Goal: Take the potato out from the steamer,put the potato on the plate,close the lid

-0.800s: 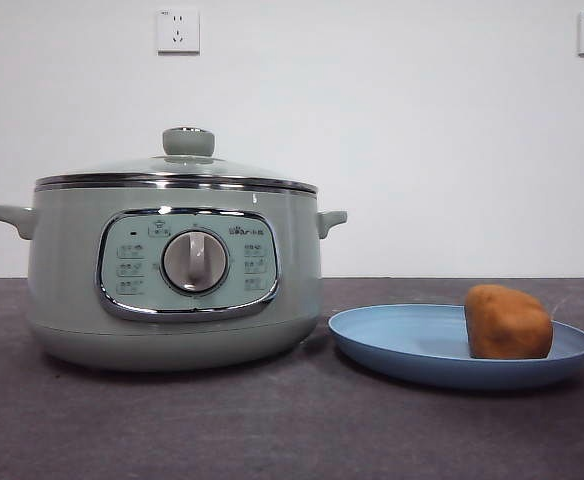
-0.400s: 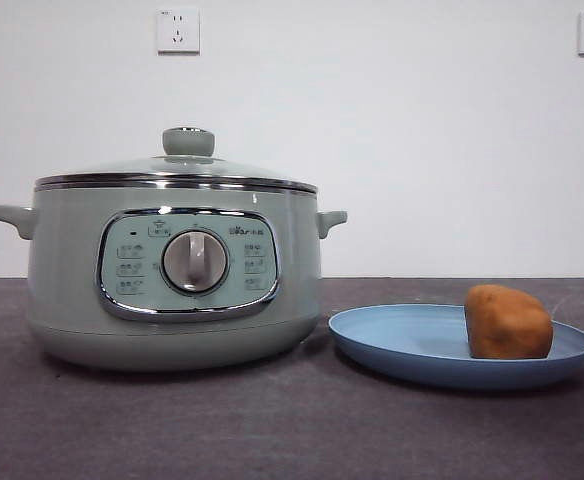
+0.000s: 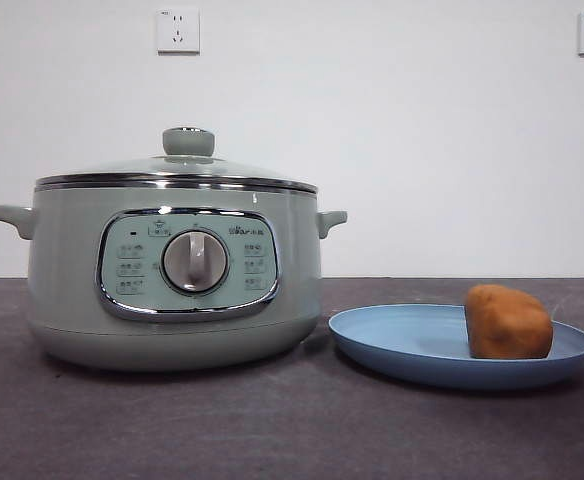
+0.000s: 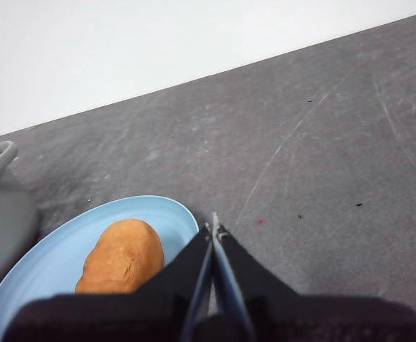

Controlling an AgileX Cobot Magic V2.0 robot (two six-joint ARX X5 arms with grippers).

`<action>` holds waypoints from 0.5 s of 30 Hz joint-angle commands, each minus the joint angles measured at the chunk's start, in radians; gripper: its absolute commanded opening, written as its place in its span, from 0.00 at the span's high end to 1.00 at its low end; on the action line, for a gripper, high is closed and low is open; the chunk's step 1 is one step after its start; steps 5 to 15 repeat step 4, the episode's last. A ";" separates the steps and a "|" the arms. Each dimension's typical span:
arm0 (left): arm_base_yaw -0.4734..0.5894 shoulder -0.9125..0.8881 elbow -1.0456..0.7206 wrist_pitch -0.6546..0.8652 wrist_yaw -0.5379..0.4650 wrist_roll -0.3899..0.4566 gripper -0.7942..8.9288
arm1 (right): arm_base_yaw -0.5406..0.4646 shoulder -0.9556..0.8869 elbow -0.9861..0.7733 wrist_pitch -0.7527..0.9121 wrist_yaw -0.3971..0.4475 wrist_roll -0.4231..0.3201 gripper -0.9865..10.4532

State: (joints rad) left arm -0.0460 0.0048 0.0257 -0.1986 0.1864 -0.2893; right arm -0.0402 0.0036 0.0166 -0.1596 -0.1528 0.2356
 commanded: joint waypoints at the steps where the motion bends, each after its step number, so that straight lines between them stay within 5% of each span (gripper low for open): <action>1: 0.002 -0.002 -0.012 -0.001 -0.001 0.001 0.92 | 0.001 -0.001 -0.011 -0.006 0.003 -0.008 0.91; 15: 0.002 -0.002 -0.012 -0.001 -0.001 0.001 0.92 | 0.001 -0.001 -0.011 -0.006 0.003 -0.008 0.91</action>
